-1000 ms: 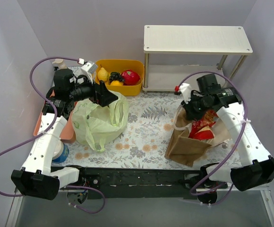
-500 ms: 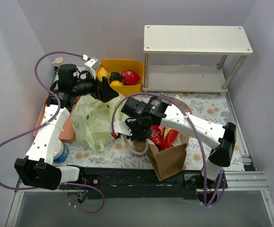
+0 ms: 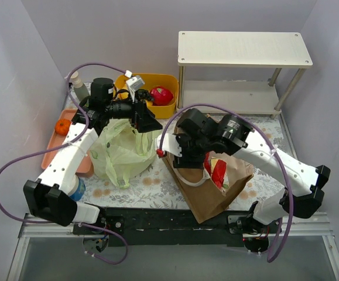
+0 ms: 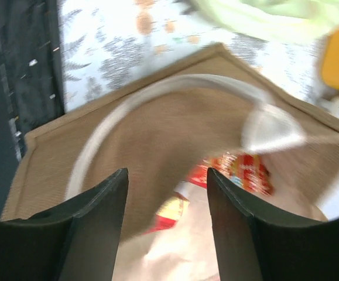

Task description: Untie the knot of the grocery bags and take out the mixed food

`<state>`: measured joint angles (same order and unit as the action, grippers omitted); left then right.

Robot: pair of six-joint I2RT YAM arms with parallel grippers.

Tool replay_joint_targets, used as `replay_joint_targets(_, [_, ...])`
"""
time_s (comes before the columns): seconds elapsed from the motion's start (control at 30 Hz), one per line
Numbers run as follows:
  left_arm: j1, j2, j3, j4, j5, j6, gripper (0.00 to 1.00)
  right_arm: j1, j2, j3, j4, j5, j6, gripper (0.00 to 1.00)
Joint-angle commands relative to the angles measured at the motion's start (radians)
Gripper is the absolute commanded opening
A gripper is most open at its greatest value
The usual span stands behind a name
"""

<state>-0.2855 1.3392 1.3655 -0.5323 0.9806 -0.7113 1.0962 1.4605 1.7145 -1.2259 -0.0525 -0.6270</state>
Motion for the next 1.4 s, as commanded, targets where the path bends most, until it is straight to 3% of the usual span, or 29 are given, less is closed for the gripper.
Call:
replay_joint_targets(0.0, [-0.024,0.072,0.064,0.022,0.041,-0.020,0.98,-0.129,-0.040,0.147,-0.006,0.023,0.027,0.64])
replay_joint_targets(0.1, [-0.029,0.103,0.079,0.034,0.065,-0.027,0.98,-0.266,-0.092,0.136,0.029,0.042,0.044,0.62])
replay_joint_targets(0.23, [-0.049,0.132,0.107,0.037,0.056,-0.030,0.98,-0.467,-0.150,-0.017,0.088,-0.013,0.075,0.58])
replay_joint_targets(0.33, [-0.050,0.133,0.103,0.038,0.043,-0.033,0.98,-0.486,-0.140,-0.088,0.088,-0.090,0.117,0.59])
replay_joint_targets(0.53, [-0.075,0.152,0.135,0.037,0.087,-0.030,0.98,-0.506,-0.074,-0.286,0.176,-0.136,0.233,0.71])
replay_joint_targets(0.57, [-0.093,0.161,0.151,0.032,0.095,-0.033,0.98,-0.513,-0.071,-0.314,0.189,-0.139,0.263,0.78])
replay_joint_targets(0.63, [-0.113,0.176,0.191,0.017,0.095,-0.022,0.98,-0.529,-0.060,-0.348,0.216,-0.138,0.283,0.80])
replay_joint_targets(0.67, [-0.128,0.189,0.198,0.009,0.086,-0.014,0.98,-0.541,-0.046,-0.361,0.224,-0.127,0.291,0.96])
replay_joint_targets(0.7, [-0.133,0.189,0.199,-0.003,0.061,-0.007,0.98,-0.547,-0.040,-0.400,0.236,-0.124,0.303,0.99])
replay_joint_targets(0.9, [-0.136,0.163,0.170,-0.070,0.006,0.072,0.98,-0.561,0.050,-0.443,0.220,-0.259,0.300,0.97])
replay_joint_targets(0.93, [-0.136,0.158,0.161,-0.074,0.003,0.076,0.98,-0.561,0.058,-0.437,0.188,-0.298,0.288,0.95])
replay_joint_targets(1.07, [-0.136,0.147,0.115,-0.061,0.004,0.069,0.98,-0.561,0.054,-0.412,0.142,-0.481,0.268,0.60])
replay_joint_targets(1.13, [-0.136,0.143,0.112,-0.048,-0.002,0.062,0.98,-0.561,0.041,-0.389,0.121,-0.509,0.247,0.49])
replay_joint_targets(1.23, [-0.136,0.144,0.115,-0.038,-0.013,0.061,0.98,-0.542,0.009,-0.308,0.085,-0.481,0.193,0.18])
replay_joint_targets(1.27, [-0.136,0.144,0.115,-0.038,-0.013,0.059,0.98,-0.538,0.001,-0.271,0.075,-0.448,0.175,0.02])
replay_joint_targets(1.37, [-0.136,0.149,0.107,-0.034,-0.008,0.056,0.98,-0.538,-0.006,-0.204,0.042,-0.406,0.136,0.01])
